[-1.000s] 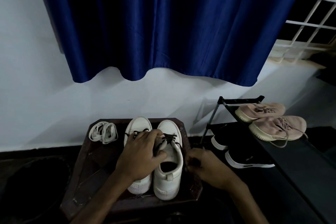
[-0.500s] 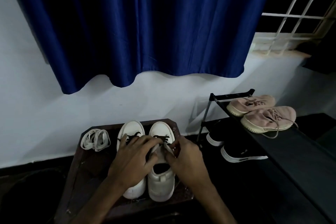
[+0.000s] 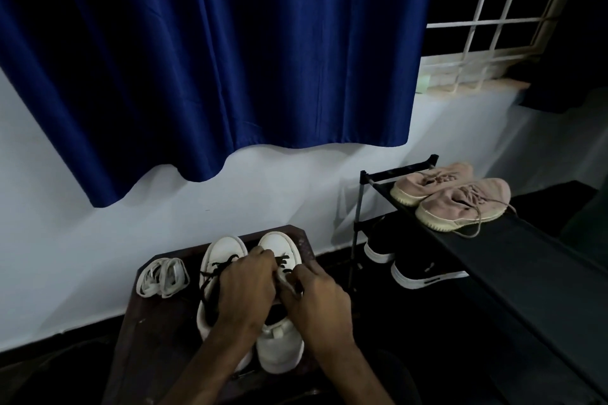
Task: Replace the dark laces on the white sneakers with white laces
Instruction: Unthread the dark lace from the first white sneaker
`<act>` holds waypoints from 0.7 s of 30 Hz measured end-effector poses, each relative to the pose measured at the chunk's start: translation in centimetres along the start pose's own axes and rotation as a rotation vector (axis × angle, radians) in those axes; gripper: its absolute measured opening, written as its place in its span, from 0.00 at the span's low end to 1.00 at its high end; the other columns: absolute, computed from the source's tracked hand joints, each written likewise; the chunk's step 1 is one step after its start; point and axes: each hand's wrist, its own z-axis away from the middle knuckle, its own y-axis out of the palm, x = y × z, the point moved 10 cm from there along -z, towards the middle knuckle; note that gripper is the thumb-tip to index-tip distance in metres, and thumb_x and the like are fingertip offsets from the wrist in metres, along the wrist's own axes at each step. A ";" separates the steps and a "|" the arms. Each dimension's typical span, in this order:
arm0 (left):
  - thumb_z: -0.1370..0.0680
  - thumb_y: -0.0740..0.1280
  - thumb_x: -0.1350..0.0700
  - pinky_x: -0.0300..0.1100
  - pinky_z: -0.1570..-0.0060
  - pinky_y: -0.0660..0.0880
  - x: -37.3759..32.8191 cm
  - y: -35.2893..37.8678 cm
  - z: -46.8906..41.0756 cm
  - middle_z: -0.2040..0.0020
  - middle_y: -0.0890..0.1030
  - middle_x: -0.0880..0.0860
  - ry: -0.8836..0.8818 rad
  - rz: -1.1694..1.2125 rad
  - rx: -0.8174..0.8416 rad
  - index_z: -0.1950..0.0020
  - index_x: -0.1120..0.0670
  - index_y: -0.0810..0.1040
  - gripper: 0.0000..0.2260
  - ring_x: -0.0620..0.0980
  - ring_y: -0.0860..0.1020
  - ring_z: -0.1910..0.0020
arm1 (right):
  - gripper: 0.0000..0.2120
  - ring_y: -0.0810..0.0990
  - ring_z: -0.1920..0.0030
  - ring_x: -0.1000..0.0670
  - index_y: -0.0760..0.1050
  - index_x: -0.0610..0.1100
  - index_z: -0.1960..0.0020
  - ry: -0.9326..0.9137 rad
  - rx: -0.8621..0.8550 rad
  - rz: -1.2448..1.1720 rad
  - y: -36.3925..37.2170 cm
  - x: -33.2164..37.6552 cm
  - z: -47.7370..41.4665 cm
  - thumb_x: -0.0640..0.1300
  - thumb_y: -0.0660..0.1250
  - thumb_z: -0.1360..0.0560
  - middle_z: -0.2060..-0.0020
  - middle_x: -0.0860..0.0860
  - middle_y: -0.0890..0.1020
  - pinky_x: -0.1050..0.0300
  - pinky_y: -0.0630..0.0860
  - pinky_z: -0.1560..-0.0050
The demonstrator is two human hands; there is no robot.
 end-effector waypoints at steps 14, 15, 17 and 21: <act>0.24 0.68 0.57 0.48 0.52 0.75 5.1 -1.4 -1.8 0.59 0.82 0.51 -0.308 0.486 -0.057 0.59 0.54 0.75 0.04 0.56 0.80 0.53 | 0.14 0.81 0.48 0.44 0.72 0.48 0.42 0.049 -0.023 0.097 -0.7 0.7 0.2 0.54 0.55 0.19 0.41 0.51 0.75 0.52 0.69 0.58; 0.24 0.66 0.58 0.49 0.53 0.76 4.5 -1.6 -1.7 0.60 0.82 0.49 -0.267 0.470 -0.064 0.57 0.53 0.73 0.03 0.55 0.80 0.55 | 0.13 0.81 0.49 0.44 0.73 0.47 0.42 0.047 -0.042 0.100 -0.7 0.8 0.1 0.54 0.56 0.20 0.42 0.51 0.76 0.52 0.71 0.59; 0.24 0.64 0.59 0.50 0.53 0.76 2.2 -2.1 -1.5 0.57 0.82 0.45 -0.109 0.409 -0.063 0.50 0.47 0.71 0.08 0.52 0.80 0.54 | 0.11 0.83 0.56 0.45 0.75 0.48 0.48 0.031 -0.116 0.108 -1.0 1.0 0.2 0.54 0.61 0.22 0.48 0.51 0.78 0.53 0.68 0.65; 0.21 0.64 0.54 0.43 0.45 0.72 -0.9 -2.8 -2.0 0.42 0.77 0.43 0.135 0.120 0.046 0.38 0.43 0.76 0.13 0.47 0.75 0.41 | 0.14 0.76 0.78 0.51 0.73 0.51 0.65 0.036 -0.170 0.182 -0.3 0.5 -0.2 0.55 0.77 0.36 0.67 0.54 0.77 0.60 0.56 0.77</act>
